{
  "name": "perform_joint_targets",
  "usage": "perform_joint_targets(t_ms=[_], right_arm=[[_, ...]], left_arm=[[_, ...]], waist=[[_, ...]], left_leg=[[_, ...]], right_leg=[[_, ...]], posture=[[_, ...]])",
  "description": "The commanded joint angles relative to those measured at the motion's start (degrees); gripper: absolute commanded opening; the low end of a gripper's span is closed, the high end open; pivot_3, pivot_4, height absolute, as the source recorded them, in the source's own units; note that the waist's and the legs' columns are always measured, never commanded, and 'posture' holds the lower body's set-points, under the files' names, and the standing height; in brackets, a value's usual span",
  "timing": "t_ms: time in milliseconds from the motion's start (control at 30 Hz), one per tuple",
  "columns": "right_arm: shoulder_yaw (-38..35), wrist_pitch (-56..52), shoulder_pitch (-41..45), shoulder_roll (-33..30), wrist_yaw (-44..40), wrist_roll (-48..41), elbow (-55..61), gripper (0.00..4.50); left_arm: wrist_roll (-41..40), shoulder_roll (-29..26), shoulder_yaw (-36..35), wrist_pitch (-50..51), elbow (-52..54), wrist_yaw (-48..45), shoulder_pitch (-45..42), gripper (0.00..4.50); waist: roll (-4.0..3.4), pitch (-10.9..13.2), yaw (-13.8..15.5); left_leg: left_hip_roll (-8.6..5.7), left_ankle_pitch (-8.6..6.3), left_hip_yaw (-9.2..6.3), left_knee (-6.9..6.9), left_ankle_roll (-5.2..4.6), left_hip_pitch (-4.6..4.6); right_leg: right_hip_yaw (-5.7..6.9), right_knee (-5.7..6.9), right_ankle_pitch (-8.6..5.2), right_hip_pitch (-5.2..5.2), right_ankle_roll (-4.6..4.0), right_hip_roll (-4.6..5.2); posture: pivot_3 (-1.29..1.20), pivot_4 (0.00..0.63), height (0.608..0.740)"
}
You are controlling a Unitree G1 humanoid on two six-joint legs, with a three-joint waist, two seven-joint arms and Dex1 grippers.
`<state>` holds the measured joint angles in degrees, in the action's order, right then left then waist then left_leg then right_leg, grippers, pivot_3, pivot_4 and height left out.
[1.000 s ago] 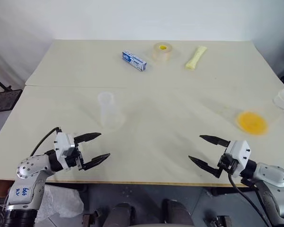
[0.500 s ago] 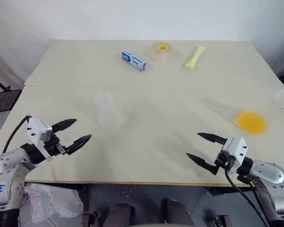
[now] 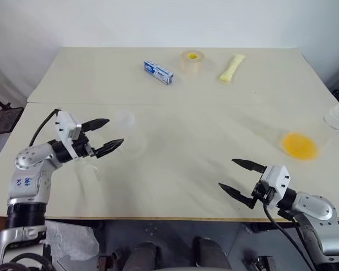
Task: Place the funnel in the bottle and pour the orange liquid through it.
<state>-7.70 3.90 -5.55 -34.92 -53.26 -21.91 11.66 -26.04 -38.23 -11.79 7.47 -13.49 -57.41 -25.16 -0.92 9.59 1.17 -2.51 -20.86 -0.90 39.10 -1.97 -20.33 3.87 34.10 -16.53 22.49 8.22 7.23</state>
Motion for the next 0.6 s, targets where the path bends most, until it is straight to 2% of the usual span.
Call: perform_joint_targets(t_ms=[33, 400, 600], right_arm=[[-1.3, 0.9, -0.8, 0.3, 1.2, -0.4, 2.9, 4.48], [-2.4, 0.4, -5.5, 0.5, 4.9, 0.0, 7.3, 4.48], [-3.1, 0.5, -6.5, 0.3, 5.8, -0.1, 7.7, 4.50]], left_arm=[[1.8, 1.6, 1.7, -3.9, -5.2, -2.2, -5.1, 4.50], [4.7, 6.7, 4.0, -10.8, -21.5, -6.3, -17.2, 4.50], [5.8, 7.8, 4.3, -11.9, -24.7, -7.9, -19.0, 2.60]], waist=[[0.01, 0.0, 0.1], [0.15, 0.1, 0.2], [0.21, 0.1, 0.2]], left_leg=[[-0.01, 0.00, 0.00, 0.02, 0.00, 0.00], [-0.06, 0.04, 0.05, 0.07, -0.07, -0.02], [-0.04, 0.04, 0.10, 0.08, -0.08, -0.02]], right_leg=[[0.00, 0.02, 0.00, 0.00, 0.00, 0.01], [0.05, 0.05, 0.05, -0.01, 0.09, 0.00], [0.04, 0.06, 0.05, 0.00, 0.09, -0.01]], posture=[[0.00, 0.150, 0.740], [0.00, 0.150, 0.740], [0.00, 0.150, 0.740]])
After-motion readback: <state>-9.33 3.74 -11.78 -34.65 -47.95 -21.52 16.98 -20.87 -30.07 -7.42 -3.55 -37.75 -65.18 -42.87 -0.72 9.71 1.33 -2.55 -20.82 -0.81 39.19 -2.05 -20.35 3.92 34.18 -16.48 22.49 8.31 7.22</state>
